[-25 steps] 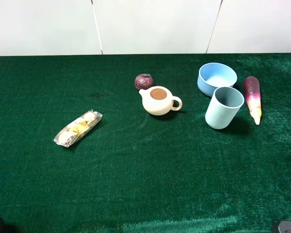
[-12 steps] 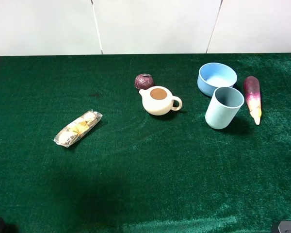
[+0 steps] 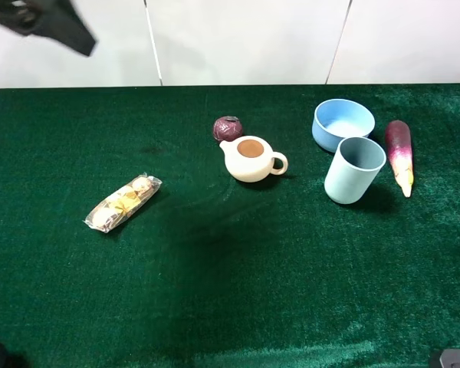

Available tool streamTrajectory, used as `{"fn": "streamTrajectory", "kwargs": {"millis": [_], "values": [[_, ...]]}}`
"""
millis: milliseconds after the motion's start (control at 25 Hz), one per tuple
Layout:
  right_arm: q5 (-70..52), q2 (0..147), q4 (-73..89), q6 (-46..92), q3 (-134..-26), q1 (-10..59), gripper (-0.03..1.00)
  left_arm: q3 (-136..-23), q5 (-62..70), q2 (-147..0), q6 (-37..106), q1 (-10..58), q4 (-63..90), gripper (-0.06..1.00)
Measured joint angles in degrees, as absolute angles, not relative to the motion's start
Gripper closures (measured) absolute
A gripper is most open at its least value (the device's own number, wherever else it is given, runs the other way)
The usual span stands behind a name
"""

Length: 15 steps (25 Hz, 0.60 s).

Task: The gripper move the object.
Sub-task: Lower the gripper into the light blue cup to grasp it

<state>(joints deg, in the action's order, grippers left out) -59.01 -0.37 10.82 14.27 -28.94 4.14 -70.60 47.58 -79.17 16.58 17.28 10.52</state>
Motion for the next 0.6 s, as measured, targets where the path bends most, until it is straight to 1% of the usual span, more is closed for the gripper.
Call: {"fn": "streamTrajectory", "kwargs": {"millis": [600], "values": [[-59.00, -0.37, 10.82, 14.27, -28.94, 4.14, 0.27, -92.44, 45.81, -101.89, 16.76, 30.20, 10.42, -0.01]]}}
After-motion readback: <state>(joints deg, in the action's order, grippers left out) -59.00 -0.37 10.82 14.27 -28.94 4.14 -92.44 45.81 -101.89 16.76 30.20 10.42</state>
